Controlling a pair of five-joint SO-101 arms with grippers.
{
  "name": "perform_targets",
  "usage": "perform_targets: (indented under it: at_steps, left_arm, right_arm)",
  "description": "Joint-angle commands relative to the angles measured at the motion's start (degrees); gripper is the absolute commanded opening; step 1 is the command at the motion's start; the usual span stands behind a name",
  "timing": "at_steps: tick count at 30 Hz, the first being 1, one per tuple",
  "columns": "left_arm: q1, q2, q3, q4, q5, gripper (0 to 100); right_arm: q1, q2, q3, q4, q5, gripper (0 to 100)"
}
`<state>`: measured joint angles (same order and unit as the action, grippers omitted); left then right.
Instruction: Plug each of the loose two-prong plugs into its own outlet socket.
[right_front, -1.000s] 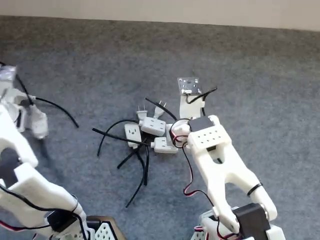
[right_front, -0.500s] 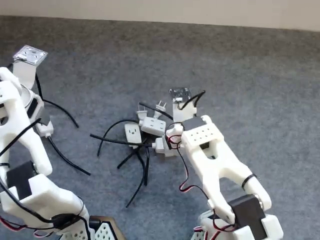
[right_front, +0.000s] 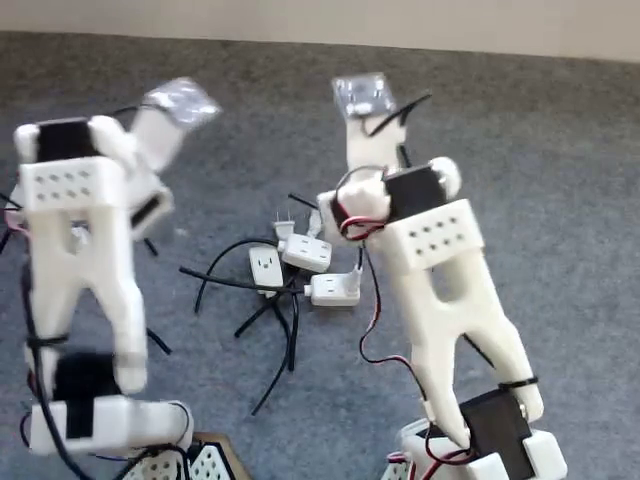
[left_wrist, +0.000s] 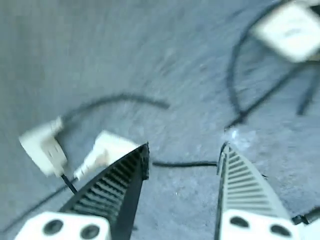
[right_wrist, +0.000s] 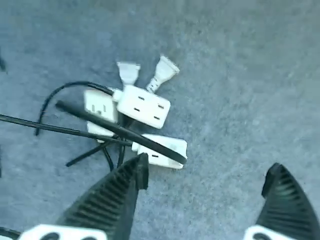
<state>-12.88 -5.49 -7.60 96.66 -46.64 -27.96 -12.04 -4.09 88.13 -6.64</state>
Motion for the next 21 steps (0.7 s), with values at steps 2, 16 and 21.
perform_targets:
  at_steps: [2,16,21]
  left_arm:
    - [14.4,-11.1,9.3,1.3,-5.1,24]
    - [35.7,-27.4,49.6,-30.8,-10.2,25]
    - [36.8,-27.3,51.3,-36.8,-6.7,28]
  right_arm:
    - [9.6,-1.5,-20.3,10.0,3.6,34.6]
    - [29.6,-9.2,5.0,-3.5,9.9,34.6]
    - [29.2,-29.5,26.7,-13.1,11.5,34.6]
